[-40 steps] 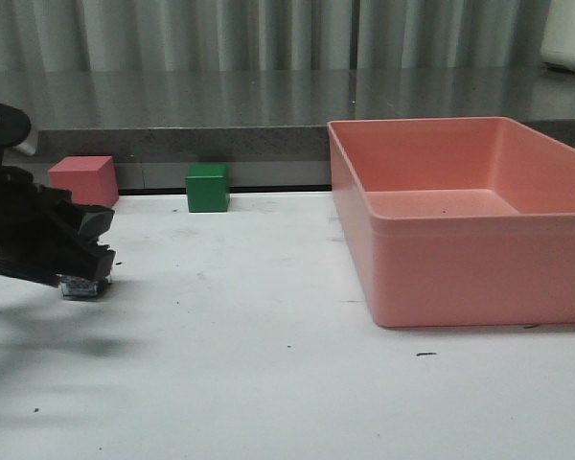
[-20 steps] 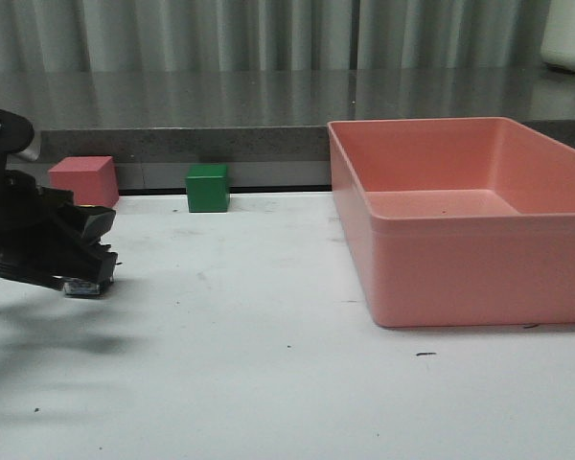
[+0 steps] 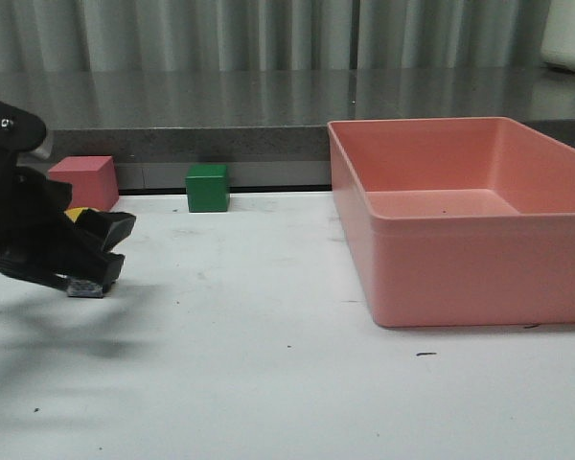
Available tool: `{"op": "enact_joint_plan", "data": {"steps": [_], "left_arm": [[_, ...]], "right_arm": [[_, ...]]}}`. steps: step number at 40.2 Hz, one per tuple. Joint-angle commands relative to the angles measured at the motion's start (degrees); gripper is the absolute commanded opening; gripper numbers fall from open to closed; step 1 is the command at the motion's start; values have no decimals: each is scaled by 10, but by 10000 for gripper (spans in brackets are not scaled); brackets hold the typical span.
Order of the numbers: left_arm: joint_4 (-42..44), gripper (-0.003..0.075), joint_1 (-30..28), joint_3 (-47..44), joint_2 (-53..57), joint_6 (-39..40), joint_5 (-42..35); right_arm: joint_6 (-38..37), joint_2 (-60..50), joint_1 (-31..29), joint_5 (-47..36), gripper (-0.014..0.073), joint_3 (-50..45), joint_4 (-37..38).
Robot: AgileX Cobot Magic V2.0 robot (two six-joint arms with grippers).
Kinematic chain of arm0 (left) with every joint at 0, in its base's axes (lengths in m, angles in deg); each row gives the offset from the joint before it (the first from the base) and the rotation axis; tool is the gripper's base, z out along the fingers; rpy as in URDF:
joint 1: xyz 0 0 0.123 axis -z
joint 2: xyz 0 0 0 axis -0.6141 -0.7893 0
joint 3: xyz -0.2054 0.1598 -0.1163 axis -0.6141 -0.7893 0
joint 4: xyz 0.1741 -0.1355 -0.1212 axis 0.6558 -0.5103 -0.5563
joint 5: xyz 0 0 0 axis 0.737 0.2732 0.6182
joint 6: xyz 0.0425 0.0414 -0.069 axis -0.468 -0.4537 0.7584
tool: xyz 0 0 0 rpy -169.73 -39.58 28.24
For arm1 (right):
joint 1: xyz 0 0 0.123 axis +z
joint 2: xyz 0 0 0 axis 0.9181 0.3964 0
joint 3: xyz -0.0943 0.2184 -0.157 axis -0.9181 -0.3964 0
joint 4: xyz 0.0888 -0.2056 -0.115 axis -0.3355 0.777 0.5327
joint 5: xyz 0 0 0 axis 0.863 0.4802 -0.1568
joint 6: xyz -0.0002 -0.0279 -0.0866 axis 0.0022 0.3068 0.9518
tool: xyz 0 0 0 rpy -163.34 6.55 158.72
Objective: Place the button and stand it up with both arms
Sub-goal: 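Lower the button upright onto the table with the left gripper, then open the left gripper and withdraw it upward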
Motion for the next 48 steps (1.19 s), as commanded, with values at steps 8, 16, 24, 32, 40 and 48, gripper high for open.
{"op": "enact_joint_plan", "data": {"steps": [8, 16, 24, 32, 40, 48], "left_arm": [[-73, 495, 10, 7, 149, 0, -106], [-85, 495, 10, 7, 300, 2, 113], [-147, 495, 11, 7, 480, 5, 345], [-180, 444, 9, 7, 655, 5, 516], [-179, 202, 9, 7, 780, 5, 674], [-179, -14, 9, 7, 857, 5, 769]], "right_arm": [[4, 7, -3, -50, -69, 14, 9], [4, 7, -3, -50, -69, 14, 9], [4, 7, -3, -50, -69, 14, 9], [4, 7, -3, -50, -69, 14, 9], [4, 7, -3, -50, -69, 14, 9], [4, 7, -3, -50, -69, 14, 9]]}}
